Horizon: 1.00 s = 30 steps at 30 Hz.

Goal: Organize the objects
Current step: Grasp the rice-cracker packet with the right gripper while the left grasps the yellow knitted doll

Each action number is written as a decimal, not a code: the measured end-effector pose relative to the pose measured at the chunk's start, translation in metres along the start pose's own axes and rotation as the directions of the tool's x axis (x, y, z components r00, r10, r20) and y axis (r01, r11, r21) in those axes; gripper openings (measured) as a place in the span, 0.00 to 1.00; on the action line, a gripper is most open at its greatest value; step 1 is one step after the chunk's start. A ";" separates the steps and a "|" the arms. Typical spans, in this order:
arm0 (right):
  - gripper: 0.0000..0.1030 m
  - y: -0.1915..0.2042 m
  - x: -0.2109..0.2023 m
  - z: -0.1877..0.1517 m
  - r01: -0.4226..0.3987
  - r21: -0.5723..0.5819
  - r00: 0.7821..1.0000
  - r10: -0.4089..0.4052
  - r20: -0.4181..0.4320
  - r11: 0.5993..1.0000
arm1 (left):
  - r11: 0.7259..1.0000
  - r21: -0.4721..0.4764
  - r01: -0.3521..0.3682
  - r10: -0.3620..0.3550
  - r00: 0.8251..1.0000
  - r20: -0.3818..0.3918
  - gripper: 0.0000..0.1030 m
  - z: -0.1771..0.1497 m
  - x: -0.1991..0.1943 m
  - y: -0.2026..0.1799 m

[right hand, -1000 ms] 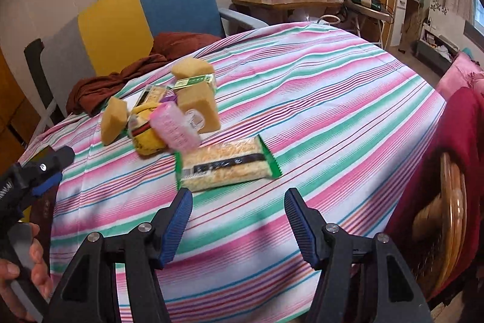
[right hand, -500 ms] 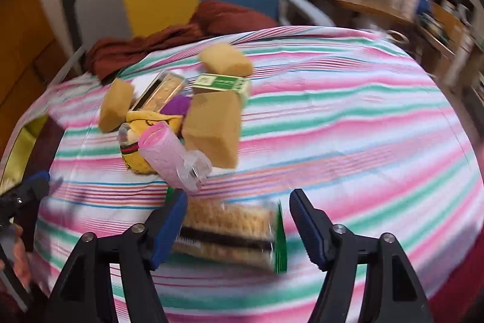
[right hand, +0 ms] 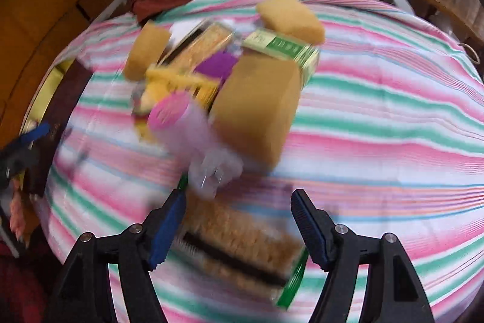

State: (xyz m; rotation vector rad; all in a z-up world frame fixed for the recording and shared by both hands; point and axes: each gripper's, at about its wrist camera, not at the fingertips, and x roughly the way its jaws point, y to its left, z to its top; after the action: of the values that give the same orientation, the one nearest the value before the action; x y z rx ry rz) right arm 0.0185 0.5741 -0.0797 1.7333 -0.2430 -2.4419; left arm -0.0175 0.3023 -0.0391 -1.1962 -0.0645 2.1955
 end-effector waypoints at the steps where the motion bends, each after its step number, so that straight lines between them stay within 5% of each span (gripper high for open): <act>1: 0.71 0.001 0.000 -0.005 -0.012 -0.001 1.000 0.012 -0.017 1.000 | 1.000 0.002 0.003 -0.003 1.000 -0.001 1.00 0.001 0.002 -0.001; 7: 0.71 0.023 -0.006 -0.042 0.051 -0.015 0.998 -0.051 -0.028 0.999 | 0.998 0.067 0.015 -0.016 1.000 0.013 1.00 0.010 0.020 -0.024; 11: 0.69 0.045 -0.001 -0.057 0.169 -0.010 0.985 -0.169 0.015 0.986 | 0.989 0.143 0.020 -0.024 0.999 0.025 1.00 0.019 0.043 -0.047; 13: 0.64 0.050 0.000 -0.060 0.201 0.056 0.976 -0.204 0.069 0.978 | 0.982 0.186 0.032 -0.039 0.999 0.033 1.00 0.024 0.054 -0.058; 15: 0.48 0.049 -0.002 -0.063 0.204 0.150 0.968 -0.223 0.118 0.967 | 0.971 0.237 0.014 -0.026 0.999 0.047 1.00 0.028 0.066 -0.069; 20: 0.47 0.051 -0.009 -0.083 0.183 0.309 0.944 -0.255 0.210 0.933 | 0.939 0.344 0.022 -0.047 0.997 0.065 0.98 0.030 0.089 -0.083; 23: 0.47 0.057 -0.012 -0.093 0.179 0.348 0.931 -0.273 0.243 0.920 | 0.927 0.373 0.035 -0.054 0.998 0.043 0.77 0.032 0.101 -0.084; 27: 0.47 0.060 -0.014 -0.100 0.145 0.420 0.917 -0.281 0.283 0.896 | 0.924 0.375 0.077 -0.078 0.997 -0.013 0.61 0.033 0.118 -0.084; 29: 0.47 0.061 -0.011 -0.099 0.147 0.443 0.909 -0.298 0.293 0.884 | 0.928 0.354 0.112 -0.106 0.994 -0.035 0.37 0.033 0.119 -0.082; 30: 0.47 0.063 -0.010 -0.099 0.157 0.451 0.902 -0.313 0.296 0.879 | 0.933 0.342 0.109 -0.106 0.994 -0.026 0.37 0.033 0.117 -0.080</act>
State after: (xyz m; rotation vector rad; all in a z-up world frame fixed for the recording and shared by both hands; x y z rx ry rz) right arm 0.1164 0.5097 -0.0894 1.5010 -0.6770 -3.0749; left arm -0.0485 0.4381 -0.0799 -0.9790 0.2424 2.0037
